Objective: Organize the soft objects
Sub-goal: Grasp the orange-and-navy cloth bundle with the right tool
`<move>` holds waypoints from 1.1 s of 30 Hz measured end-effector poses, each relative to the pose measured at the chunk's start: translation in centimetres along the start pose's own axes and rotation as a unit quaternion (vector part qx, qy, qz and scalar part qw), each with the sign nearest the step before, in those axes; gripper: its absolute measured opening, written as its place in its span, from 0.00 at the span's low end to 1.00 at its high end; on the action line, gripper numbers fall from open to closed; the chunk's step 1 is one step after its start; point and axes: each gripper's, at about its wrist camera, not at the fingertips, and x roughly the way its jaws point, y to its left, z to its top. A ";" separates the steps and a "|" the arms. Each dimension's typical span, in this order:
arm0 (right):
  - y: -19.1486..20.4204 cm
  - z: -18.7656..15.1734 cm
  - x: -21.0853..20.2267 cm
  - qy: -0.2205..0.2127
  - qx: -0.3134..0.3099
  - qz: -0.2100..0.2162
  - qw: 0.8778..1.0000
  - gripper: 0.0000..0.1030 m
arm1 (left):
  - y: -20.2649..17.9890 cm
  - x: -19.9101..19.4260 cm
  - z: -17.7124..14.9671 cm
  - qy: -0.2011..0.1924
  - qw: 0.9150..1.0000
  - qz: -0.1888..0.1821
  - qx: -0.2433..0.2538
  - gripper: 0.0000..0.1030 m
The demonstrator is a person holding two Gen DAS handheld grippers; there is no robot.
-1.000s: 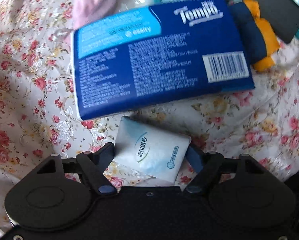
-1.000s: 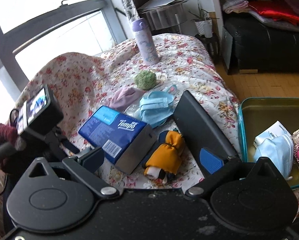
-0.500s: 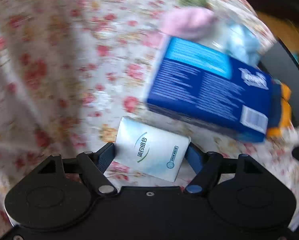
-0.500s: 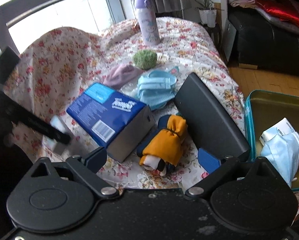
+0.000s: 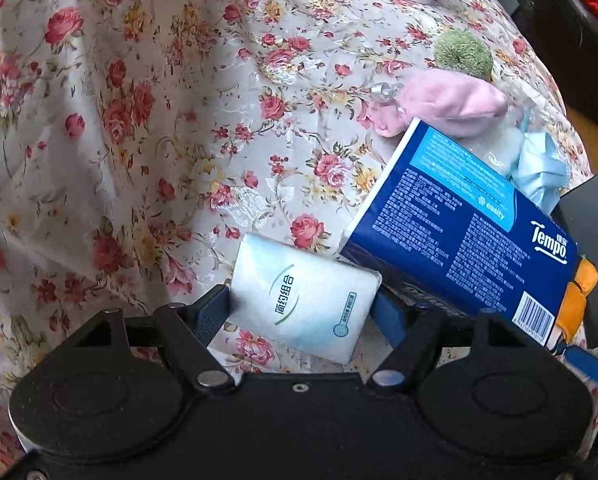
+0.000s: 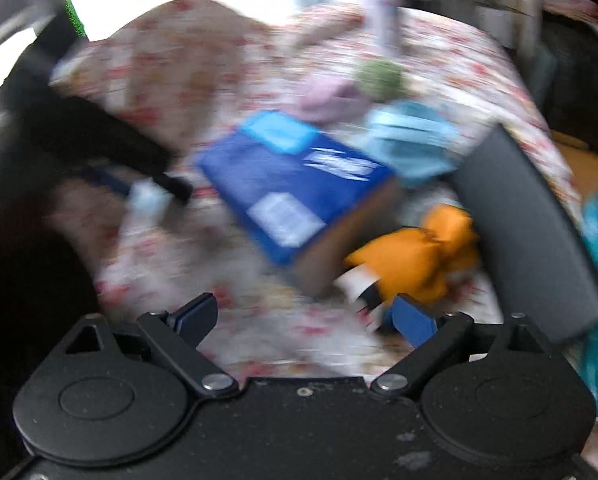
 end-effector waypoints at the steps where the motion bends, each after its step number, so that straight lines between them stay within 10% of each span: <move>1: 0.5 -0.1 -0.4 -0.008 -0.019 -0.004 1.000 0.93 | 0.0 0.0 0.0 0.001 1.000 -0.001 -0.001 0.69; 13: -1.3 0.8 -1.2 -0.041 -0.142 -0.152 0.977 0.99 | 0.2 0.4 0.0 -0.004 1.000 -0.019 -0.012 0.69; 33: -3.1 1.3 5.0 0.033 -0.195 -0.106 0.975 0.85 | 0.2 1.0 0.1 -0.006 1.000 -0.025 -0.013 0.69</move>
